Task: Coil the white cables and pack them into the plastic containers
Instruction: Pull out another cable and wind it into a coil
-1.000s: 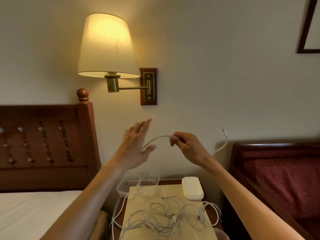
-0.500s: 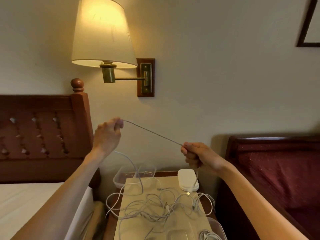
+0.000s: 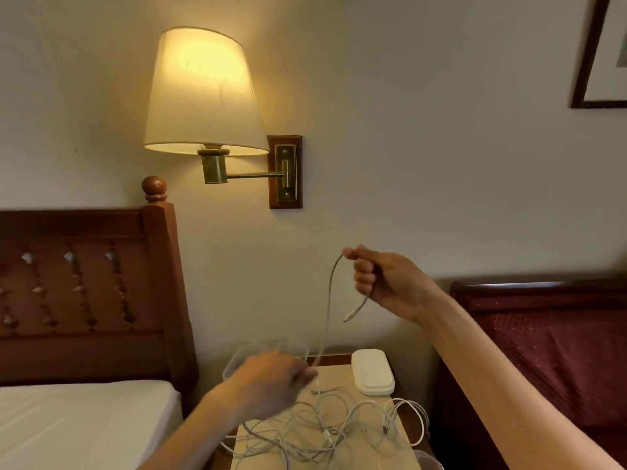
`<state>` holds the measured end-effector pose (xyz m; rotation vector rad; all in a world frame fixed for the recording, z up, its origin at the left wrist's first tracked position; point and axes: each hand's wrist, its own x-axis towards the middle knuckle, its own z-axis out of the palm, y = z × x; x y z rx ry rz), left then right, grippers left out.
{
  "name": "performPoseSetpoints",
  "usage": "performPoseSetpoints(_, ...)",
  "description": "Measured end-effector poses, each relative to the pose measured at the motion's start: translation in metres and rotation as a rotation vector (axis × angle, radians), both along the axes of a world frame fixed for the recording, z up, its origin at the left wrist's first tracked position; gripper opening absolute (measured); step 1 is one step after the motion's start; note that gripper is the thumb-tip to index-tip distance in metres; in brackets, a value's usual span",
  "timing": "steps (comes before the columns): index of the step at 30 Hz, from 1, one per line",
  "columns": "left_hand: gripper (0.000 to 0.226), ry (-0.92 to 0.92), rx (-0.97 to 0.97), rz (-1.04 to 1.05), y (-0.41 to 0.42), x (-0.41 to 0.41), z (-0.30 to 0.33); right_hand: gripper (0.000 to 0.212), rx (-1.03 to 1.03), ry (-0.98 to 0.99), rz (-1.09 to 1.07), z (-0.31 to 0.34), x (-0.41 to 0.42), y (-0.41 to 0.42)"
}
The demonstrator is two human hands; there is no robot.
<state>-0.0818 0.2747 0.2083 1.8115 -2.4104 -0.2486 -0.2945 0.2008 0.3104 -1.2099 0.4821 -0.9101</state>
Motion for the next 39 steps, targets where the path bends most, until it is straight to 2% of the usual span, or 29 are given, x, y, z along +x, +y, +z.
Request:
performPoseSetpoints(1, 0.045, 0.017, 0.122, -0.058, 0.005, -0.013, 0.008, 0.029, -0.063, 0.085, -0.011, -0.001, 0.005, 0.003)
performPoseSetpoints(2, 0.048, 0.143, 0.268, -0.116, 0.01, -0.022, 0.019, 0.031, -0.141, 0.173, -0.037, -0.004, 0.01, 0.005)
performPoseSetpoints(4, 0.046, 0.537, 0.557, -0.228, 0.018, -0.03, 0.045, 0.033, -0.282, 0.303, -0.12, -0.008, 0.015, 0.008)
performPoseSetpoints(6, 0.042, 0.758, 0.659, -0.316, 0.022, -0.027, 0.067, 0.033, -0.341, 0.344, -0.153, -0.009, 0.016, 0.01)
performPoseSetpoints(9, 0.04, 0.802, 0.558, -0.395, 0.022, -0.022, 0.086, 0.033, -0.433, 0.405, -0.074, -0.013, 0.016, 0.017)
performPoseSetpoints(11, 0.042, 0.829, 0.433, -0.36, 0.022, -0.02, 0.096, 0.034, -0.492, 0.455, -0.044, -0.019, 0.018, 0.023)
performPoseSetpoints(14, 0.04, 0.713, -0.021, -0.266, 0.013, -0.016, 0.101, 0.042, -0.483, 0.393, 0.001, -0.026, 0.02, 0.026)
performPoseSetpoints(16, 0.038, 0.599, -0.332, -0.234, 0.004, -0.014, 0.094, 0.046, -0.399, 0.317, -0.01, -0.027, 0.019, 0.025)
performPoseSetpoints(18, 0.035, 0.554, -0.546, -0.206, -0.004, -0.012, 0.083, 0.045, -0.288, 0.231, 0.023, -0.027, 0.02, 0.028)
performPoseSetpoints(22, 0.029, 0.693, -0.746, -0.175, -0.009, -0.016, 0.073, 0.038, -0.137, 0.057, 0.145, -0.025, 0.022, 0.038)
performPoseSetpoints(25, 0.025, 0.727, -0.761, -0.139, -0.013, -0.022, 0.07, 0.034, -0.013, -0.112, 0.202, -0.025, 0.022, 0.042)
performPoseSetpoints(30, 0.035, 0.808, -0.69, -0.12, -0.027, -0.018, 0.066, 0.022, 0.13, -0.323, 0.23, -0.031, 0.02, 0.035)
performPoseSetpoints(35, 0.035, 0.915, -0.467, -0.135, -0.033, 0.006, 0.039, 0.027, 0.118, -0.392, 0.18, -0.019, 0.008, 0.033)
performPoseSetpoints(39, 0.033, 1.141, -0.264, -0.039, -0.036, 0.024, 0.001, 0.029, 0.115, -0.399, 0.115, -0.005, -0.004, 0.029)
